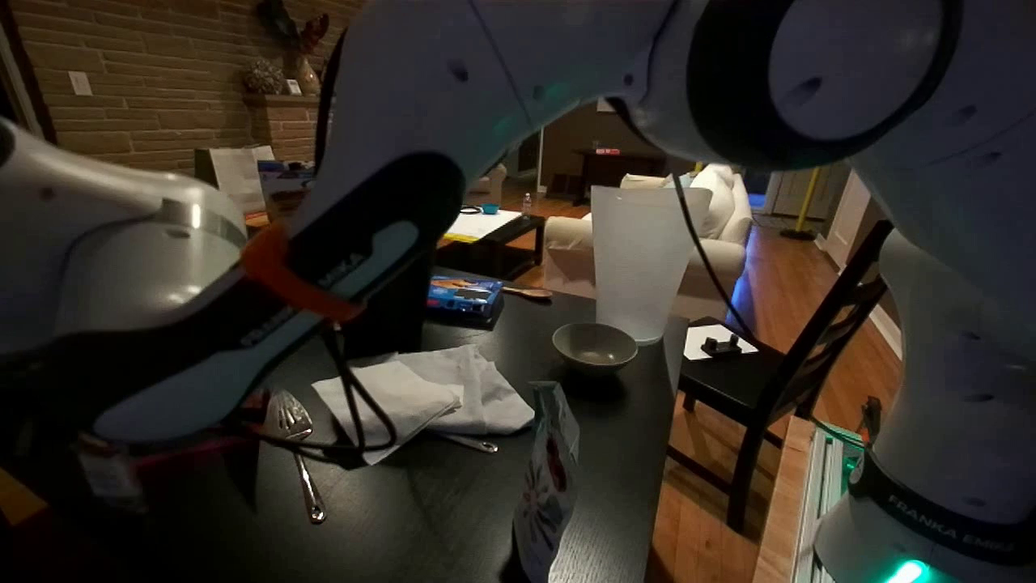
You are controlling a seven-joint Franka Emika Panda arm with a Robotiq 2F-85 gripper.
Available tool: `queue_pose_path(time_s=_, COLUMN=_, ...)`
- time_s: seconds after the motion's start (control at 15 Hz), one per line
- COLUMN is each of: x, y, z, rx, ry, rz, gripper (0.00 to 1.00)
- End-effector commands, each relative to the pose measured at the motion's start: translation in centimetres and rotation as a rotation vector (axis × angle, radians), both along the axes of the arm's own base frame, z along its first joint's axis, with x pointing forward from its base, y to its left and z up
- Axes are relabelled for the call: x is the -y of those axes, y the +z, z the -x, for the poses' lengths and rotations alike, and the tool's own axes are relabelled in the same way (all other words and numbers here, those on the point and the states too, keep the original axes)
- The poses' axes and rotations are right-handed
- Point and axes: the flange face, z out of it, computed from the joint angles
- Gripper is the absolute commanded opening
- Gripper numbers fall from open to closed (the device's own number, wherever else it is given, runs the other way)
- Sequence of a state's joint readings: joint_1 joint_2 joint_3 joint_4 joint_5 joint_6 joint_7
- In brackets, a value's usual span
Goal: Put the packet in the bowl.
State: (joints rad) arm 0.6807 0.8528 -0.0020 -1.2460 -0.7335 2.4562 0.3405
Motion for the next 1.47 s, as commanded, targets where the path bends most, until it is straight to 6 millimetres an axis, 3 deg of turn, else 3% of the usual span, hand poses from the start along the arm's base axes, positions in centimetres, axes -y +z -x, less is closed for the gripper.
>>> queue_pose_path(time_s=0.0, x=2.2, y=5.9, z=3.6, rx=0.037, ry=-0.096, rz=0.01, gripper=0.0)
queue_pose_path(time_s=0.27, x=5.4, y=10.0, z=8.0, rx=0.008, ry=-0.304, rz=0.086, gripper=0.0)
queue_pose_path(time_s=0.53, x=7.0, y=13.0, z=14.8, rx=0.028, ry=-0.544, rz=0.148, gripper=0.0)
queue_pose_path(time_s=0.6, x=5.5, y=11.9, z=11.0, rx=-0.013, ry=-0.467, rz=0.134, gripper=0.01)
queue_pose_path(time_s=0.8, x=5.8, y=13.3, z=14.5, rx=-0.002, ry=-0.531, rz=0.14, gripper=0.01)
queue_pose_path(time_s=1.07, x=7.0, y=12.8, z=14.3, rx=-0.01, ry=-0.562, rz=0.156, gripper=0.0)
queue_pose_path(time_s=1.2, x=9.6, y=12.8, z=14.4, rx=-0.026, ry=-0.643, rz=0.172, gripper=0.0)
queue_pose_path(time_s=1.4, x=16.2, y=12.6, z=15.4, rx=-0.028, ry=-0.836, rz=0.243, gripper=0.0)
